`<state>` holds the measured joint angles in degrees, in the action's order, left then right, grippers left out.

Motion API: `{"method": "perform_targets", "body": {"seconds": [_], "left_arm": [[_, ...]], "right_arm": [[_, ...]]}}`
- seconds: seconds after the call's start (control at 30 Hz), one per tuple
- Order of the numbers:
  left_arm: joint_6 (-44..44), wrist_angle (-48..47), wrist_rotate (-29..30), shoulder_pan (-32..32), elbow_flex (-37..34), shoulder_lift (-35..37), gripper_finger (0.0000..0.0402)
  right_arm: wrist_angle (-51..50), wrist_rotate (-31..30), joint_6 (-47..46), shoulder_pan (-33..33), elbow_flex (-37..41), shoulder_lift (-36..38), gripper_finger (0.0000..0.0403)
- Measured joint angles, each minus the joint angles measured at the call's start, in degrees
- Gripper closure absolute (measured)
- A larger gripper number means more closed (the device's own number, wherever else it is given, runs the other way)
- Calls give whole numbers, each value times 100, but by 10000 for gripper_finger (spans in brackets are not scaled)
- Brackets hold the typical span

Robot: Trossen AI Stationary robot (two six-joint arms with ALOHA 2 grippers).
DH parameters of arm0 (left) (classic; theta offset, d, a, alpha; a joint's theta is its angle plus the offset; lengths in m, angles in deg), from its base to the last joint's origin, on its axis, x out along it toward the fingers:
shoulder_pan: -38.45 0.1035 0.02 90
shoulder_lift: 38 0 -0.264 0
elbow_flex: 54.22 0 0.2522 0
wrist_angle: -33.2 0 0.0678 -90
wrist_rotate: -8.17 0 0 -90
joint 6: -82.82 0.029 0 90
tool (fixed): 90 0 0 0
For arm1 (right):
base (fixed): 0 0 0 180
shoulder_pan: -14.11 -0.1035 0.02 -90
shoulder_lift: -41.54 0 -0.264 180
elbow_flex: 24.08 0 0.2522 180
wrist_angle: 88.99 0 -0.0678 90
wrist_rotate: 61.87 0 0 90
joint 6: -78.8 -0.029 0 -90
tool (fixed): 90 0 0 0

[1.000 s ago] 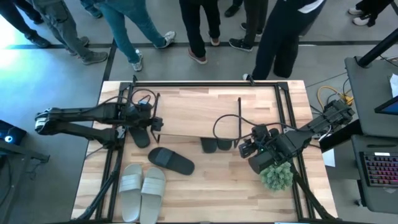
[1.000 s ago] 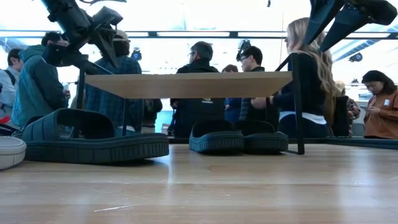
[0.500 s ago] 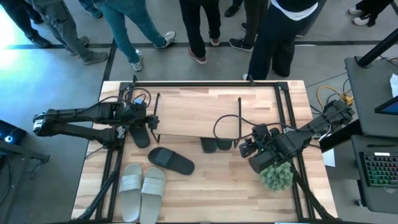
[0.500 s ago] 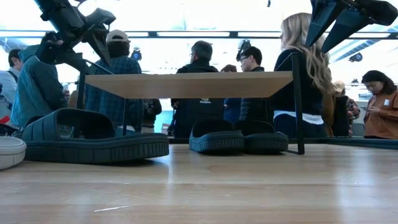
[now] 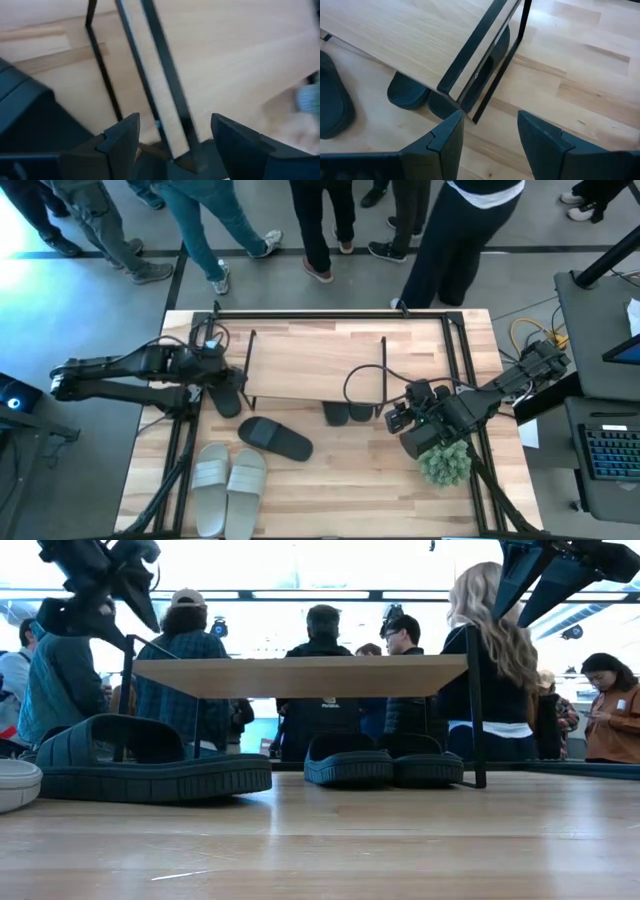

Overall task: Pick and place slides into the shelf
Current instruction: Put the bottom black slide under the shelf

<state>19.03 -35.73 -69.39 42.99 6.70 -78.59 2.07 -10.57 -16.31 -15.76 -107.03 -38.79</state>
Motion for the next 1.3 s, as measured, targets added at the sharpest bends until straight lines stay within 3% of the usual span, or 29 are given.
{"method": "perform_targets", "body": {"seconds": [0.1, 0.23, 0.53, 1.0, 1.3], "left_arm": [[152, 216, -11, -8, 0, 176, 181], [211, -187, -141, -9, -49, 303, 218], [1111, -867, -486, -61, -147, 446, 388], [1518, -201, -759, -448, -354, -527, 389], [1326, 48, -884, -911, -348, -641, 389]], "right_arm": [[0, 5, 0, 40, 13, 0, 225], [2, 11, 2, 81, 16, 0, 225], [2, 140, -42, 84, 44, 0, 225], [48, 481, -46, 75, 76, 0, 225], [46, 469, -23, 75, 84, 0, 225]]}}
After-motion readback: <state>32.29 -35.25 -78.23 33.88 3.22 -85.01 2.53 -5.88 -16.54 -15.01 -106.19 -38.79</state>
